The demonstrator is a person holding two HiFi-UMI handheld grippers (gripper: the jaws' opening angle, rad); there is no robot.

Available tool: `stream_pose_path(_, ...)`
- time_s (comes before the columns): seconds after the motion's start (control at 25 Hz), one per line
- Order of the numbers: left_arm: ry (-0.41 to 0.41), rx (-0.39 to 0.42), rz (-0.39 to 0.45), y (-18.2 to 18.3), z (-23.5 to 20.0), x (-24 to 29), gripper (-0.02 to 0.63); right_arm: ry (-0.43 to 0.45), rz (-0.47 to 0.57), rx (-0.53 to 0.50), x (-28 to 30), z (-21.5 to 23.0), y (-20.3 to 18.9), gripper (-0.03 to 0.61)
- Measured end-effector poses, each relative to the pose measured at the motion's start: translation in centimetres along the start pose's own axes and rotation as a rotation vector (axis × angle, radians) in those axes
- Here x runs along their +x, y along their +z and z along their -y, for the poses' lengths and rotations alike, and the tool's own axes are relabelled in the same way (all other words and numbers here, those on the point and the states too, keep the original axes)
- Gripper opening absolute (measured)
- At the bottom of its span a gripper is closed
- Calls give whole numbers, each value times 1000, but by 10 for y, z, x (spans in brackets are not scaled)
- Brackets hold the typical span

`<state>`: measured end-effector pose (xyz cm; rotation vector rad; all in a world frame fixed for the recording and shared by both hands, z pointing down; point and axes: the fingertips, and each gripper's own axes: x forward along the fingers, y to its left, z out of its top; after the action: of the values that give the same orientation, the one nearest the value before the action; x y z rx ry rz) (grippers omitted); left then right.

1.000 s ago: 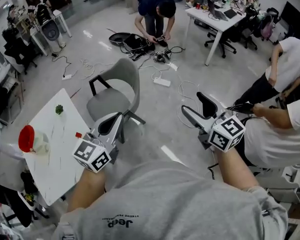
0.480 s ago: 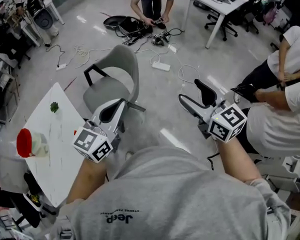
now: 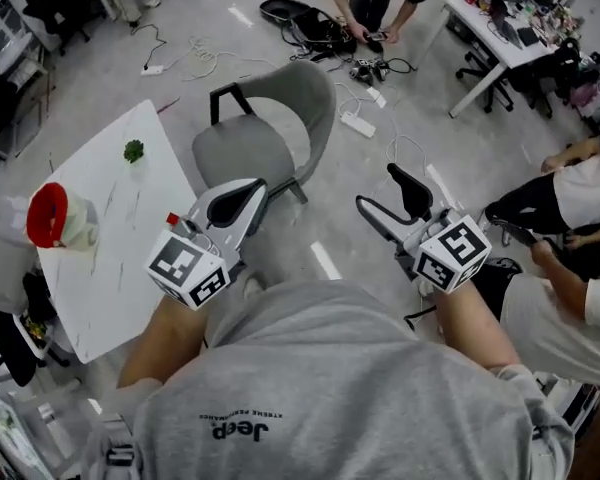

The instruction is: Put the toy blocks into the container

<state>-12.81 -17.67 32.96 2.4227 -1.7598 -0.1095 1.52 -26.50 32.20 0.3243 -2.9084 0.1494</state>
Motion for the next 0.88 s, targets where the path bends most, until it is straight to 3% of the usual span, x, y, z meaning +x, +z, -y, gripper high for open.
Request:
stream_pose_path(0.24, 256, -51, 5, -27, -55, -96, 50, 303, -97, -114, 109, -83, -22, 325)
stream_pose_path(0.4, 447, -80, 13, -46, -83, -169, 51, 536, -178, -198, 174, -158, -58, 325)
stream_pose_path(0.6, 634, -128, 11, -77, -105, -254, 51, 762, -299, -297, 232, -252, -115, 325)
stream_pose_path(0.88, 791, -190, -5, -120, -121, -336, 50, 962, -482, -429, 276, -339, -215, 325)
